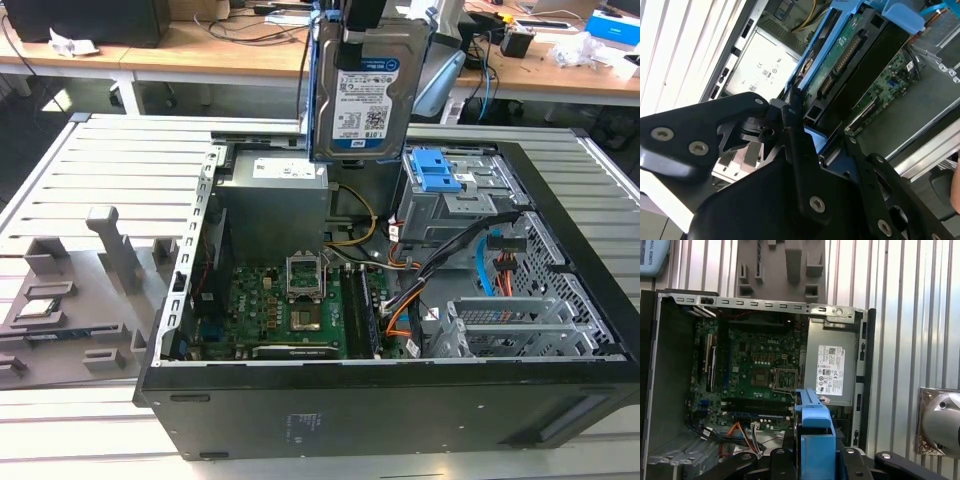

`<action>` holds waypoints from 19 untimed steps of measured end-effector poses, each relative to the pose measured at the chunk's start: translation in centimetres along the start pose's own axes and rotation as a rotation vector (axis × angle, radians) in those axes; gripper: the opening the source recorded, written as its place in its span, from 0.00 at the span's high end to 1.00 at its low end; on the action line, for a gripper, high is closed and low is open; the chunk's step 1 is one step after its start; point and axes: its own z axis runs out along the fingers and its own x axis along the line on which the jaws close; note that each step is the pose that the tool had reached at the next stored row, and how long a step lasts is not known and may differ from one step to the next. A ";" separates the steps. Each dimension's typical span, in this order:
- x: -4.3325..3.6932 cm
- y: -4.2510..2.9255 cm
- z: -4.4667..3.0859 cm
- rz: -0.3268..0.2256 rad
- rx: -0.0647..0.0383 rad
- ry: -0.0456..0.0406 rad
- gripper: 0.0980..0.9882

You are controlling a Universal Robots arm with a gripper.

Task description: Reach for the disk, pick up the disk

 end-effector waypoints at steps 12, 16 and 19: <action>3.33 0.22 0.01 0.000 0.000 0.0001 0.70; 4.12 0.28 0.01 0.000 0.000 0.0001 0.70; 4.67 0.31 0.01 0.000 0.000 0.0001 0.70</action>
